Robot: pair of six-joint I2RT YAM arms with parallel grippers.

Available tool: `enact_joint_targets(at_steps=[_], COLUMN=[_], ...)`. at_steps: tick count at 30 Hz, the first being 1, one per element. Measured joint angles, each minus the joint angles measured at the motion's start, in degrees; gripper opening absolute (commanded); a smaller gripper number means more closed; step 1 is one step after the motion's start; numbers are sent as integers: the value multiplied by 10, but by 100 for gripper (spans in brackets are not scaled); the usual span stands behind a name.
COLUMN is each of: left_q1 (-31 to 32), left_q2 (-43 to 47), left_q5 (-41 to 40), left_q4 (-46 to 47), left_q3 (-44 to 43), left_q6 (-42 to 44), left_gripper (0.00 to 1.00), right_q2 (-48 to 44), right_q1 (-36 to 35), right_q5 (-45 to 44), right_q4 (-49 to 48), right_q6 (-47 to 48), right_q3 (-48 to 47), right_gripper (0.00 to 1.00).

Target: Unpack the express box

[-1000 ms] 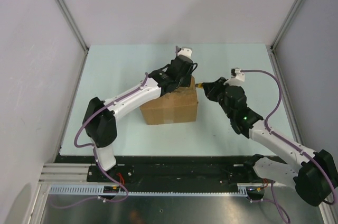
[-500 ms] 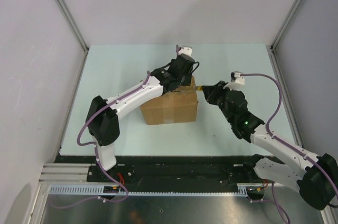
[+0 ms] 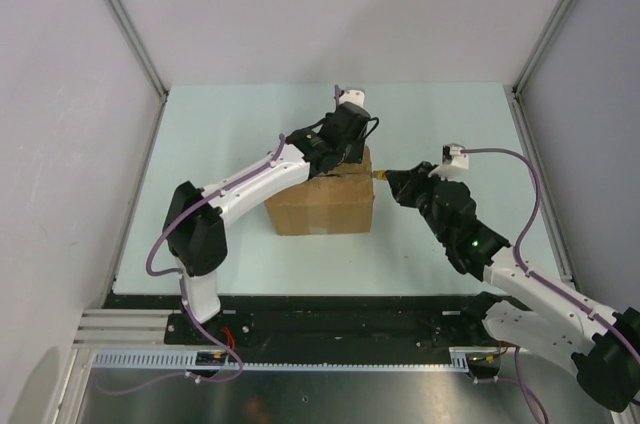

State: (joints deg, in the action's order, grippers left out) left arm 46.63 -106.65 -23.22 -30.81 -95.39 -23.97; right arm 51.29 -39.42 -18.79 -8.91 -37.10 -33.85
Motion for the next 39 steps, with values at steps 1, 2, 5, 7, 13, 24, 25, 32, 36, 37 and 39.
enact_joint_targets(at_steps=[1, 2, 5, 7, 13, 24, 25, 32, 36, 37, 39], left_q1=[0, 0, 0, 0, 0, -5, -5, -1, 10, 15, 26], left_q2=[0, 0, -1, -1, -1, -1, -1, 2, 22, 31, 49], left_q5=[0, 0, 0, 0, 0, 27, 32, 46, 46, 46, 48], left_q4=[0, 0, 0, 0, 0, -16, -22, -80, -97, -99, -100], left_q3=[0, -1, -1, -1, -1, -18, -22, -51, -52, -52, -48], left_q6=[0, 0, 0, 0, 0, 9, 11, 50, 72, 78, 87], left_gripper=[53, 53, 53, 53, 53, 63, 66, 72, 72, 72, 71], right_q2=[-5, -9, -10, -10, -13, -66, -69, -58, -39, -36, -27], right_q1=[-2, -3, -4, -4, 1, 35, 37, 40, 31, 26, 13], right_q5=[0, 1, 1, 1, 5, 43, 43, 45, 33, 29, 12], right_q4=[1, 1, -1, -1, -6, 45, 46, 50, 52, 53, 57], right_q6=[-2, -4, -6, -6, -7, -6, -6, -6, -3, -3, 0], right_q3=[3, 6, 9, 9, 12, 17, 17, 17, 10, 7, -7], right_gripper=[0, 0, 0, 0, 0, 0, 0, 0, 0, 0, 0])
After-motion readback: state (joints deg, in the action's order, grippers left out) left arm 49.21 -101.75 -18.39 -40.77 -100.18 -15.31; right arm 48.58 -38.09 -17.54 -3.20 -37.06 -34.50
